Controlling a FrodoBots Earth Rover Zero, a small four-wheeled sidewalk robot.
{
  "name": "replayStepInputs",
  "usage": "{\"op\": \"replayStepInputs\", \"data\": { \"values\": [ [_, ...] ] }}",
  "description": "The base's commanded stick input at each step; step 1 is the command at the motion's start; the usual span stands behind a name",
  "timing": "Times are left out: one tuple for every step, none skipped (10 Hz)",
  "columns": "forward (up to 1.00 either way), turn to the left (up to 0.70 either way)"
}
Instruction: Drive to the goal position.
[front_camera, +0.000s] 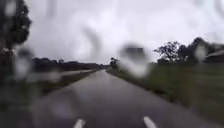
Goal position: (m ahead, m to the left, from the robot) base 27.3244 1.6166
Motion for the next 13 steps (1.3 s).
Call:
{"op": "replayStepInputs", "data": {
  "values": [
    [0.85,0.0],
    [0.85,0.0],
    [0.85,0.0],
    [0.85,0.0],
    [0.85,0.0],
    [0.85,0.0],
    [0.85,0.0],
    [0.85,0.0],
    [0.85,0.0],
    [0.85,0.0],
    [0.85,0.0],
    [0.85,0.0],
    [0.85,0.0]
  ]
}}
